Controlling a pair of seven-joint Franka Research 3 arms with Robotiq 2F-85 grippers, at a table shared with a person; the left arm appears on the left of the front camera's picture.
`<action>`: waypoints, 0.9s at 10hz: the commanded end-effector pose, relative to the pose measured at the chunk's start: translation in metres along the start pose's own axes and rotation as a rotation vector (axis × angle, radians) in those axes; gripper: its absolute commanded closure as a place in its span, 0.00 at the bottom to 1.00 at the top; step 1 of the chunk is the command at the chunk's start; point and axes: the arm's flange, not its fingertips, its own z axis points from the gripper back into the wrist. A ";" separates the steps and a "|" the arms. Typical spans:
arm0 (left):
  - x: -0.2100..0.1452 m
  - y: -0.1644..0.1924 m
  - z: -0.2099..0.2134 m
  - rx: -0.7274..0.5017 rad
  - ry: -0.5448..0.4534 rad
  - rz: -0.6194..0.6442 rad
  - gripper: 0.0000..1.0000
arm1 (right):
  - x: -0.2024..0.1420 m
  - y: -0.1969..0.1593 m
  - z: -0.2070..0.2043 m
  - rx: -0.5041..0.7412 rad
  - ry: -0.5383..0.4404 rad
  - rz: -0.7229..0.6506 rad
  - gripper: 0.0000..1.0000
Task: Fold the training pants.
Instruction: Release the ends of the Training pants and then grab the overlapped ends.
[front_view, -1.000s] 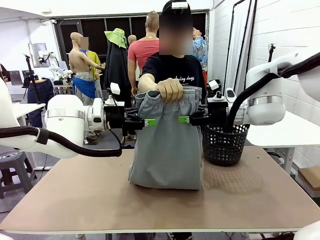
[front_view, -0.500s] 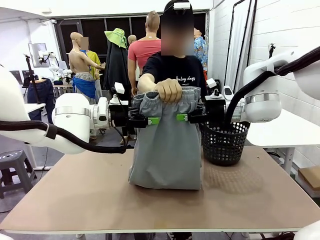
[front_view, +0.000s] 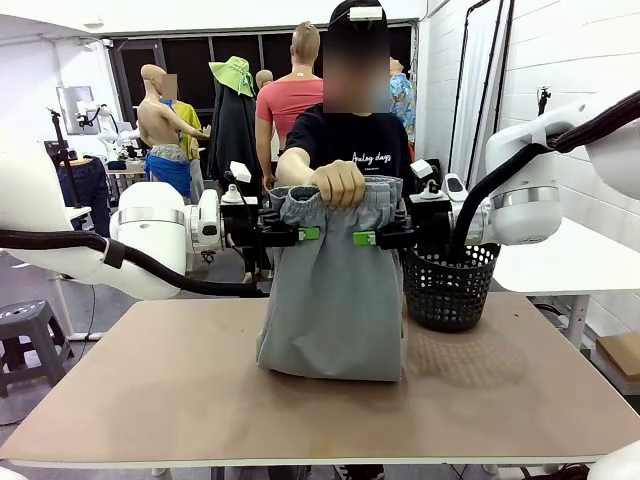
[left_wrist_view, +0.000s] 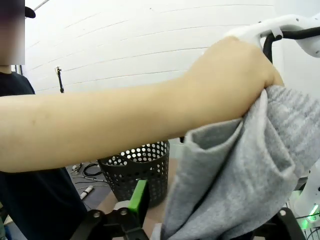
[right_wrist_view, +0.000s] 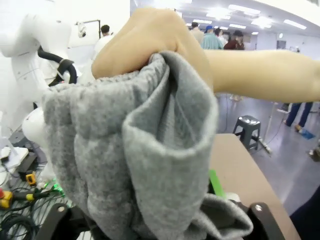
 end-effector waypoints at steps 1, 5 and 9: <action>-0.001 0.001 -0.002 0.037 -0.016 0.002 0.60 | 0.007 -0.005 0.004 0.025 0.015 -0.032 0.57; -0.005 0.002 -0.001 -0.024 0.045 0.034 1.00 | 0.007 -0.012 0.005 0.040 -0.016 -0.052 1.00; -0.004 0.000 0.001 -0.077 0.082 0.056 1.00 | 0.006 -0.012 0.006 0.065 0.012 -0.050 1.00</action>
